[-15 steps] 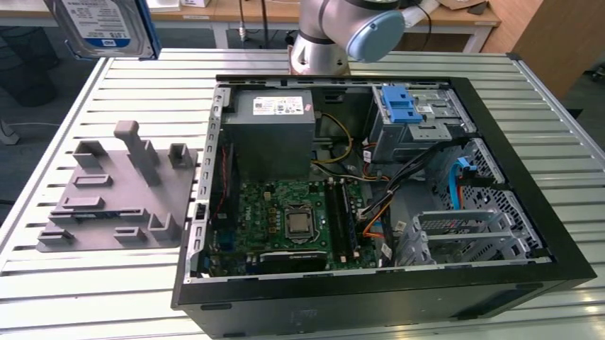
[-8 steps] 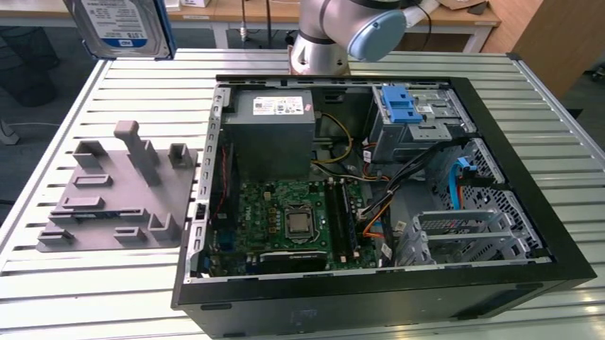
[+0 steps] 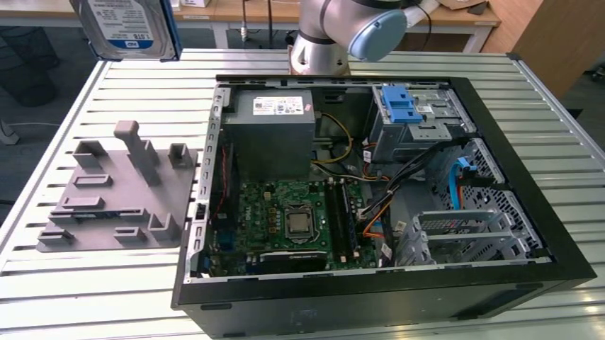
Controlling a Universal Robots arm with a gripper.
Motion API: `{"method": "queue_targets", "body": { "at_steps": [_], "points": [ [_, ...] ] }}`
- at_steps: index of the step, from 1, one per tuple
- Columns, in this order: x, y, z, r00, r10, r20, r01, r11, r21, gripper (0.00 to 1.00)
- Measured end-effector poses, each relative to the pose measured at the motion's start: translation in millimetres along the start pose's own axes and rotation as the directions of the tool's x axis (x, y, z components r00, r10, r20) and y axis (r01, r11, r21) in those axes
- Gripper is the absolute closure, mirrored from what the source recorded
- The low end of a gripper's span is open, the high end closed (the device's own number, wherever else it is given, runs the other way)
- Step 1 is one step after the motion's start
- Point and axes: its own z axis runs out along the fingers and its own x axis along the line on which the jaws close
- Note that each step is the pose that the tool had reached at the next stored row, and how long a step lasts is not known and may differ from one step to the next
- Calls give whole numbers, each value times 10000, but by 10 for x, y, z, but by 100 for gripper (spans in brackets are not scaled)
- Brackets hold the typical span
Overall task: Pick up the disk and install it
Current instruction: 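Pick up the disk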
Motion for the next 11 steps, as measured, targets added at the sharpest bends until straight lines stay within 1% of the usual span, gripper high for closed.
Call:
{"method": "queue_targets", "body": {
  "at_steps": [3,11],
  "points": [
    [55,-1,-1,10000,0,-4,0,10000,-1,64],
    [264,-7,-4,10000,1,-31,-1,10000,0,64]
  ]
}}
